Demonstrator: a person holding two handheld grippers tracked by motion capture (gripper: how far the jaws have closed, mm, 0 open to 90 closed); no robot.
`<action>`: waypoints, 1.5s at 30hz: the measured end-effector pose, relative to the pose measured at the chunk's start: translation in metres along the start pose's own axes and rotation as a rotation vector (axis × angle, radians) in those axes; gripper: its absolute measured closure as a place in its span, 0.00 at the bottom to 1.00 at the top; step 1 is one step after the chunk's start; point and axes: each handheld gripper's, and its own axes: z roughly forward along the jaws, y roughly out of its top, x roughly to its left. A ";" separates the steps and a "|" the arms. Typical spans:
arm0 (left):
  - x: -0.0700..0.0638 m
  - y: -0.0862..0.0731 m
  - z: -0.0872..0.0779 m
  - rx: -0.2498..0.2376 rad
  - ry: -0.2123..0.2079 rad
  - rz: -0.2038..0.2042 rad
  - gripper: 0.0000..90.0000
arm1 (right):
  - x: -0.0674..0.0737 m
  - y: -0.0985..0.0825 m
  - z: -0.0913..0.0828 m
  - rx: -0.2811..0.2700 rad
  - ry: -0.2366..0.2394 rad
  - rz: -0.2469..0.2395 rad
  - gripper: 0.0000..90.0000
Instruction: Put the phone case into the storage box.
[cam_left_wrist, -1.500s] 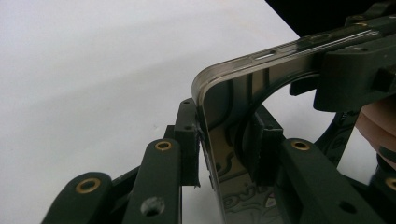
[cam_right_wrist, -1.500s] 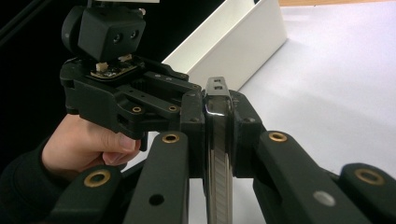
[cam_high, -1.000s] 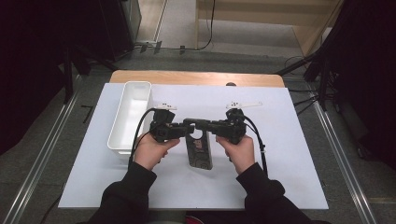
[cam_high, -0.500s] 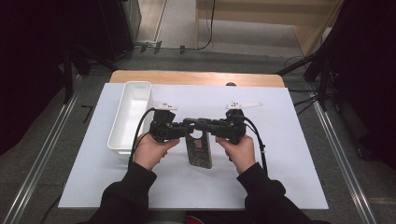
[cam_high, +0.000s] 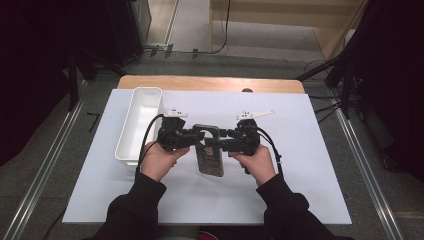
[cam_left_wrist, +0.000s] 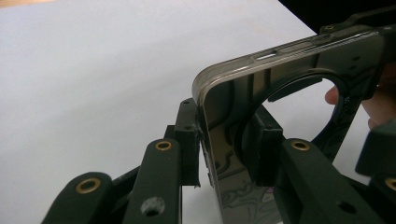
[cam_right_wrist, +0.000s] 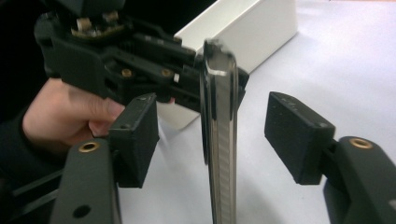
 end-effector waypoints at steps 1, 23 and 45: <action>0.000 0.000 0.000 0.000 0.002 0.002 0.77 | 0.000 0.000 0.001 0.008 0.004 -0.008 0.36; 0.001 0.003 -0.010 -0.023 0.041 0.032 0.77 | 0.002 -0.005 -0.001 0.088 -0.069 -0.109 0.29; 0.004 0.005 -0.015 0.007 0.036 0.080 0.77 | 0.004 -0.016 -0.013 0.111 -0.129 -0.208 0.29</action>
